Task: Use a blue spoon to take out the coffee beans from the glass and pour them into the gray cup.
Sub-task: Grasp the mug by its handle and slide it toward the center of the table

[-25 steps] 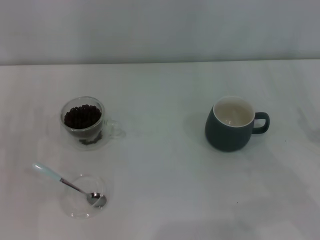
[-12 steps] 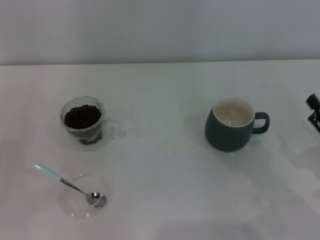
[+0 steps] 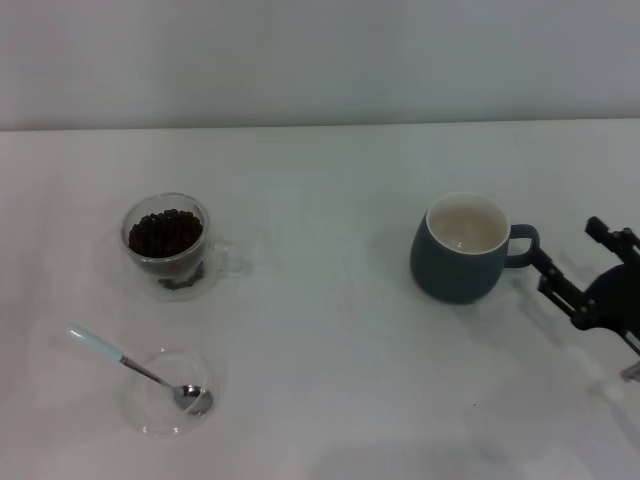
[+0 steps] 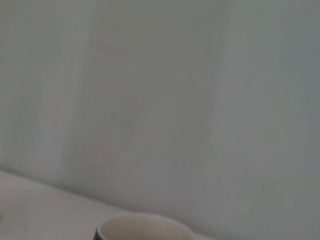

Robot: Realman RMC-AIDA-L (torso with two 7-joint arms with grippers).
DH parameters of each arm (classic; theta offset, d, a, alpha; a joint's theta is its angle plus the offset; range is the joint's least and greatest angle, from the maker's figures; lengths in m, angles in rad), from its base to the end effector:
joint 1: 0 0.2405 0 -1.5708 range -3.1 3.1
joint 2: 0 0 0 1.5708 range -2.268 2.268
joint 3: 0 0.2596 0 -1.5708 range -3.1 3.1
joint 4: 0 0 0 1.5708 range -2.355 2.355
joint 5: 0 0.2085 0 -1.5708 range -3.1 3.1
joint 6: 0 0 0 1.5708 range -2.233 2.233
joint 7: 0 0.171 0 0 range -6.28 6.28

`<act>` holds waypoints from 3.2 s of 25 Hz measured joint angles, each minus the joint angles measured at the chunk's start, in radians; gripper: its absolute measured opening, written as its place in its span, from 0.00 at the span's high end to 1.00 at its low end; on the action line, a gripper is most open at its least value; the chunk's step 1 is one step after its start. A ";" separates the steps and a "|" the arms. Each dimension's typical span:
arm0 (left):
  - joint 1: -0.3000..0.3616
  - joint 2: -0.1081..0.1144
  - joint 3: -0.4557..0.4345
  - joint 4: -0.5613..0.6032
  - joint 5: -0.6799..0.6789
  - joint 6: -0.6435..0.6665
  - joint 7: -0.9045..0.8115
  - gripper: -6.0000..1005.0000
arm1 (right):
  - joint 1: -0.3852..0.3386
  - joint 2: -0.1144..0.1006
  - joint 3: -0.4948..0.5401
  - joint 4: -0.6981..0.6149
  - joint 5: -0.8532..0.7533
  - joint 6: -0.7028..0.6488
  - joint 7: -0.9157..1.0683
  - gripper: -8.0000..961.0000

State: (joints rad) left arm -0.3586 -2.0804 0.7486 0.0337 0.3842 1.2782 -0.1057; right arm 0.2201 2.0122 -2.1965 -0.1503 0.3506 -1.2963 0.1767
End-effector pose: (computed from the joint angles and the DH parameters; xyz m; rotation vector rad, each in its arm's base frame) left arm -0.3992 0.3142 0.0568 -1.2430 -0.5345 -0.5242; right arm 0.3624 0.2736 -0.0279 -1.8843 0.4128 0.5906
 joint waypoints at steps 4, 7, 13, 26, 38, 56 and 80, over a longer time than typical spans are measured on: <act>0.023 -0.001 0.000 0.000 0.014 0.018 -0.001 0.19 | 0.014 0.000 -0.002 -0.036 -0.002 0.089 -0.013 0.19; 0.030 0.000 0.000 0.004 0.024 0.023 -0.001 0.19 | 0.020 0.001 -0.002 -0.048 -0.002 0.129 -0.014 0.19; 0.032 0.002 0.000 0.006 0.029 0.035 -0.002 0.19 | 0.026 0.002 0.003 -0.068 -0.001 0.199 -0.021 0.19; 0.032 -0.001 0.012 0.000 0.055 0.088 -0.002 0.19 | 0.075 0.002 0.014 -0.072 0.019 0.291 -0.026 0.19; 0.033 -0.001 0.012 0.000 0.056 0.089 -0.002 0.19 | 0.079 0.002 0.006 -0.083 0.013 0.289 -0.028 0.32; 0.034 0.002 0.012 0.007 0.056 0.089 -0.002 0.19 | 0.128 0.002 0.014 -0.075 0.022 0.352 -0.028 0.41; 0.052 0.001 0.012 0.006 0.056 0.089 0.002 0.19 | 0.109 0.003 -0.050 -0.142 0.018 0.350 -0.003 0.78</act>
State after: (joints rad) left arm -0.3068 -2.0796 0.7608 0.0400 0.4401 1.3667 -0.1034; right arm 0.3296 2.0156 -2.2462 -0.2927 0.3690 -0.9462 0.1740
